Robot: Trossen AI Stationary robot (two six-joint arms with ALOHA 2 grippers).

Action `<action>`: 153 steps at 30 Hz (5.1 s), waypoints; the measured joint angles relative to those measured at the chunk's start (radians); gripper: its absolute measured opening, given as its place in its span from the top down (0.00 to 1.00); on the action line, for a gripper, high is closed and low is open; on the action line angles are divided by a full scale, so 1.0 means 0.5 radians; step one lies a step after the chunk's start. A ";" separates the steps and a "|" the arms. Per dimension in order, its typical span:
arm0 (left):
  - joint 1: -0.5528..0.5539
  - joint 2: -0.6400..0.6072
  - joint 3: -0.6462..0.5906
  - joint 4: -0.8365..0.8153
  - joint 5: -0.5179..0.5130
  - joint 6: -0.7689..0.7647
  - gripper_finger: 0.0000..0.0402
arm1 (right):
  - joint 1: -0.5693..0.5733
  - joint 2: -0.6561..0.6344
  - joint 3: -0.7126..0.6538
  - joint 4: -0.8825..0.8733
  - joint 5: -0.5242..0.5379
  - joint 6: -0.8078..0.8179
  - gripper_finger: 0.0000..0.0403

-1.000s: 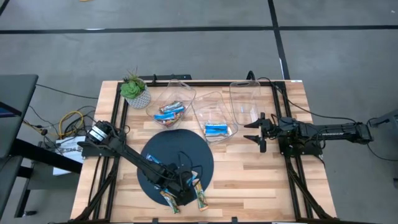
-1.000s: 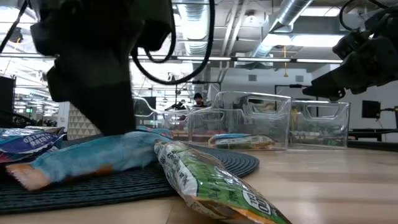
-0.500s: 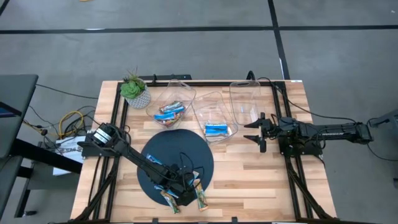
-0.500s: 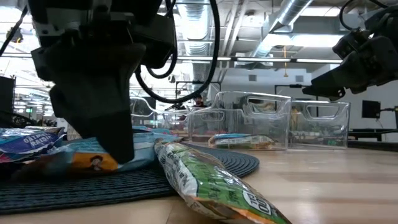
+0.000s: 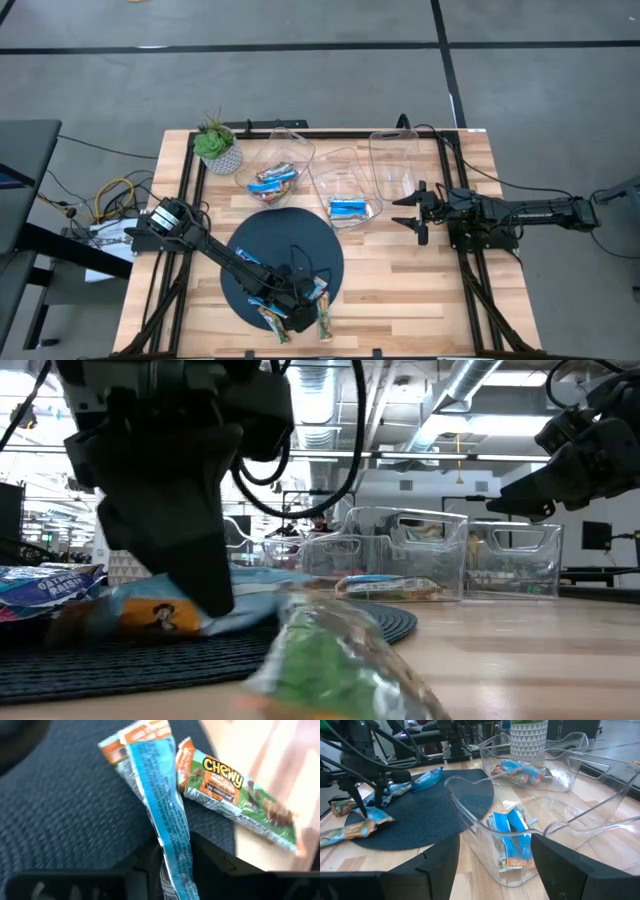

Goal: Pick and place Granola Bars by type
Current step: Put the yellow granola bar into the middle transparent bin

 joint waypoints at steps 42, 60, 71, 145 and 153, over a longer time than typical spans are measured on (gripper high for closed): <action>0.969 -0.272 -0.001 1.141 -0.252 2.239 0.91 | -0.001 -0.001 0.000 -0.001 -0.001 -0.001 0.41; 1.448 -0.259 -0.001 0.430 0.092 2.220 0.91 | -0.001 -0.001 0.000 -0.001 0.000 -0.001 0.41; 1.450 -0.257 -0.001 0.405 0.214 2.230 0.79 | 0.000 -0.001 0.000 -0.001 -0.001 0.000 0.41; -0.482 -0.231 0.000 -0.387 0.153 1.995 0.54 | 0.000 -0.001 0.000 0.000 0.000 -0.001 0.41; -0.497 -0.154 0.000 -0.255 0.088 2.049 0.54 | 0.000 -0.001 0.000 0.006 -0.001 -0.001 0.41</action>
